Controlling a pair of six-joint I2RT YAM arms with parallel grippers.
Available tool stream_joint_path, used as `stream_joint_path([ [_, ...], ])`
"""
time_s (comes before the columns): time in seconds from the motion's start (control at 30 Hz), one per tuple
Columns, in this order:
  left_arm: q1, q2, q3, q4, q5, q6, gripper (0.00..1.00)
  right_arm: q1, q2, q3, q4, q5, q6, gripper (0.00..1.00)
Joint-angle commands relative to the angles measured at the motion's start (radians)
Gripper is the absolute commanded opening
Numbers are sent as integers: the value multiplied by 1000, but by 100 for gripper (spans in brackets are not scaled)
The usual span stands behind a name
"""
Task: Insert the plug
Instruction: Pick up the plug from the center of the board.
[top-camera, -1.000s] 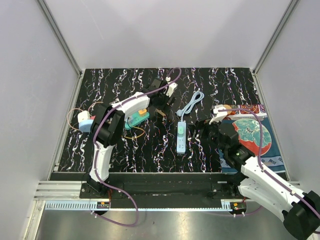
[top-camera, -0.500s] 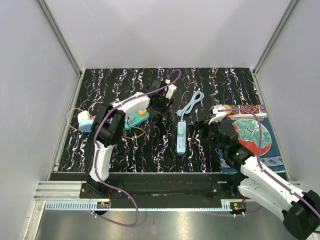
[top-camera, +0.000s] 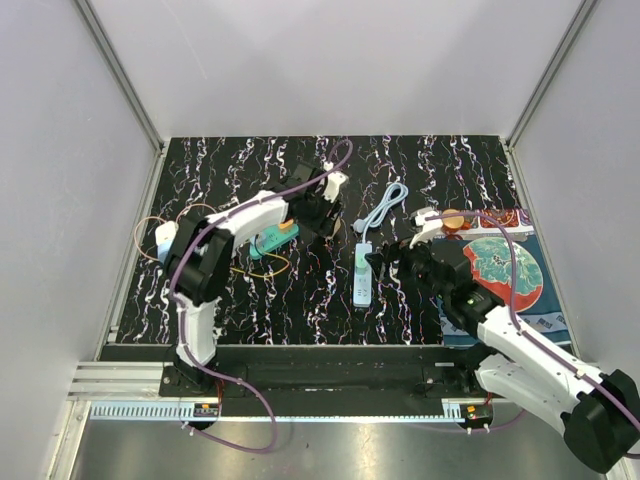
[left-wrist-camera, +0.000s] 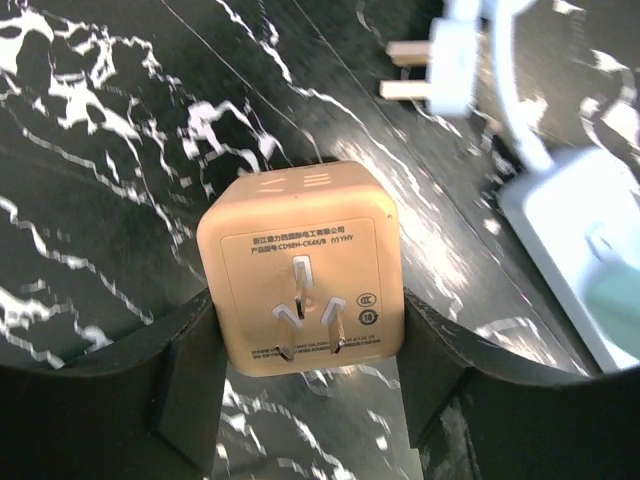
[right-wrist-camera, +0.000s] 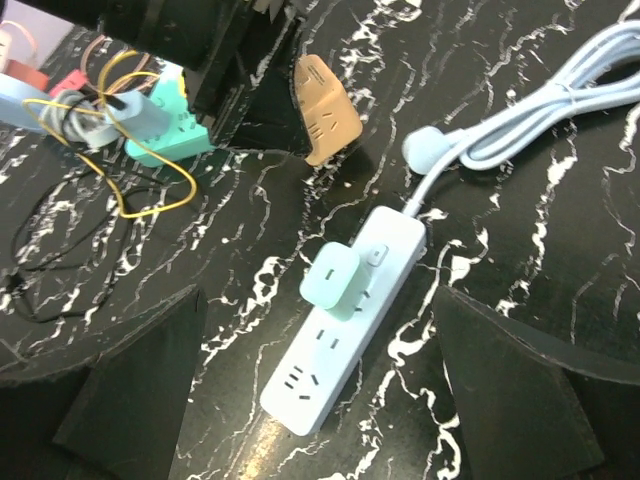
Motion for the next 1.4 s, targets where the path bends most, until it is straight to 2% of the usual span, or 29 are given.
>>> stream_joint_path([
  [0.0, 3, -314, -127, 189, 109, -43, 14, -1, -9, 83, -11, -125, 19, 100],
  [0.37, 1, -845, -512, 470, 376, -225, 14, -1, -73, 205, -5, -456, 129, 100],
  [0.67, -2, -1106, -732, 749, 589, -406, 15, -1, -33, 262, 154, -668, 244, 100],
  [0.77, -8, -1152, -779, 867, 615, -451, 15, -1, -23, 279, 200, -694, 275, 100],
  [0.9, -22, -1168, -798, 939, 657, -492, 16, -1, 14, 302, 228, -728, 304, 100],
  [1.37, -86, -1133, -807, 996, 649, -501, 17, -1, 103, 314, 395, -804, 404, 100],
])
